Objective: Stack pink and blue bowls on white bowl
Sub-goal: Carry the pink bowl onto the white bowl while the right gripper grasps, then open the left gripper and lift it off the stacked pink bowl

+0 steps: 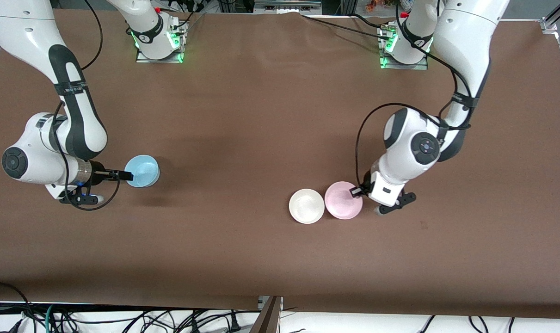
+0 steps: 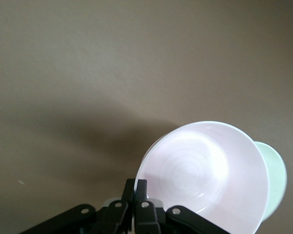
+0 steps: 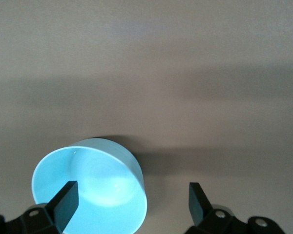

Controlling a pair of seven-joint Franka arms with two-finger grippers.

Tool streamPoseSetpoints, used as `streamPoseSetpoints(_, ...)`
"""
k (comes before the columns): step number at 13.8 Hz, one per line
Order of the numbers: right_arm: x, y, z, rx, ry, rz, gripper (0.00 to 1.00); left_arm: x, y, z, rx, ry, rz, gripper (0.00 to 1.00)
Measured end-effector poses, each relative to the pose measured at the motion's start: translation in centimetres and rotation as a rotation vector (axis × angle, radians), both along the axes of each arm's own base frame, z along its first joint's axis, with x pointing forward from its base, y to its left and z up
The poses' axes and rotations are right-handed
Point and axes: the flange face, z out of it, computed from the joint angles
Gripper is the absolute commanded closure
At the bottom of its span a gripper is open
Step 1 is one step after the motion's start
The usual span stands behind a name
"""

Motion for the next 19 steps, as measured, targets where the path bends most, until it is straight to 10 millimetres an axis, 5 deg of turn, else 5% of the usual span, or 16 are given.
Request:
streamPoseSetpoints(8,-1.4,-0.7,-2.0,0.066,-0.019,0.001,0.0,-1.5,-7.7,-1.2,0.019,0.016,0.107,1.0)
streamPoseSetpoints(12,-1.7,-1.2,-2.2,0.073,-0.017,-0.005,0.02,-0.9,-9.5,-2.1,0.04,-0.001,0.147,1.0)
streamPoseSetpoints(14,-1.9,-1.2,-2.5,0.074,-0.011,-0.005,0.1,-0.5,-9.5,-2.5,0.039,0.002,0.165,1.0)
streamPoseSetpoints(17,-2.1,-1.2,-2.7,0.075,-0.005,-0.006,0.36,-0.6,-9.7,-3.1,0.04,0.008,0.178,1.0)
streamPoseSetpoints(19,-2.2,-1.2,-2.8,0.076,-0.003,-0.007,0.4,-0.6,-10.0,-3.3,0.035,0.006,0.194,1.0)
